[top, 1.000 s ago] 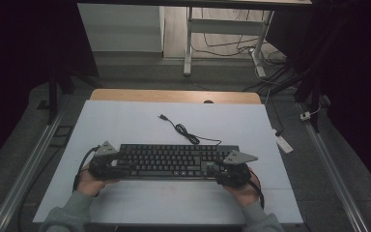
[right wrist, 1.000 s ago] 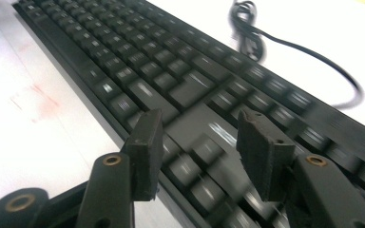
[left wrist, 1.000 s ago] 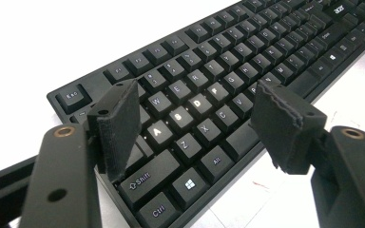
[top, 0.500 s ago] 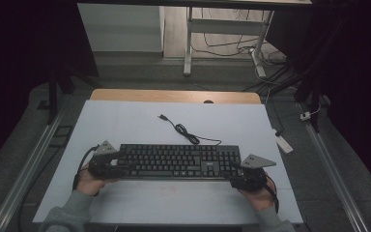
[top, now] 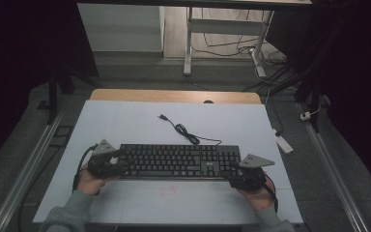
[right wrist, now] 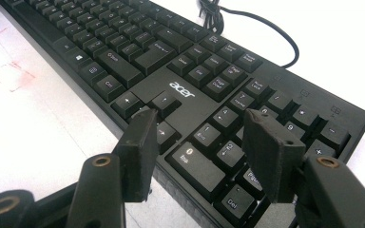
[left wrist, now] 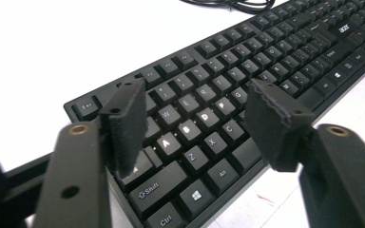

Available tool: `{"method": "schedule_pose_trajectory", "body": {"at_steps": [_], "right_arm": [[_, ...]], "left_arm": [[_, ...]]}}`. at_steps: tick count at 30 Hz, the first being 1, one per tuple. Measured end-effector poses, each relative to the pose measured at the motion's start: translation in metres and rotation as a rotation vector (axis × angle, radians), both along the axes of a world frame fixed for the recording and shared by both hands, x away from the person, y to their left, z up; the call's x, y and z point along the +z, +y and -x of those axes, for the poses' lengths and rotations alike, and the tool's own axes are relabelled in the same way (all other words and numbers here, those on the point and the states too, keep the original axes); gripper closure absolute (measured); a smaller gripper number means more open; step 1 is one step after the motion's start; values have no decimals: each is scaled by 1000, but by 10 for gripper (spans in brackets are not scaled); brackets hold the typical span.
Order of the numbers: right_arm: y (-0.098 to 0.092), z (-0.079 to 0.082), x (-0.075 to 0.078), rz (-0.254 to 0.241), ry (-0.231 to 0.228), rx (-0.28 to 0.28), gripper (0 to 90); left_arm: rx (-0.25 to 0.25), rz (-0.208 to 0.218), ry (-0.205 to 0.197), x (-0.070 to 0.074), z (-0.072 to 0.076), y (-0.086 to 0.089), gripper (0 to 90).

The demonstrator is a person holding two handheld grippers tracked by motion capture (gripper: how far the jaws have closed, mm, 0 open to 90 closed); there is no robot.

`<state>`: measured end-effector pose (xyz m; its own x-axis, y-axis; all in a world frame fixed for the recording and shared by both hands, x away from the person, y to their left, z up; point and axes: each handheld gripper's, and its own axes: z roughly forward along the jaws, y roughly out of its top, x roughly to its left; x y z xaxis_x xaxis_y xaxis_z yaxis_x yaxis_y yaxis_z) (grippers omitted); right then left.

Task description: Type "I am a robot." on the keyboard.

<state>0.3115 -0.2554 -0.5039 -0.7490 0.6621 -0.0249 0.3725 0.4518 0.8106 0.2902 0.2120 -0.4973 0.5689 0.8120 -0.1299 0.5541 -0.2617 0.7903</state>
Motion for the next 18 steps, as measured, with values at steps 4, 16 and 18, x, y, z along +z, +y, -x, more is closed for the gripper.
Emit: {"method": "schedule_pose_trajectory", "body": {"at_steps": [4,16,18], "right_arm": [[0,0,0,8,2,-3,461],[0,0,0,0,1,-2,460],[-1,0,0,3,1,-5,461]], "left_arm": [[-7,-3,-5,0,0,-5,513],[-119,-25,20,-3,0,-28,891],[-133,-32,26,-4,0,-32,892]]}}
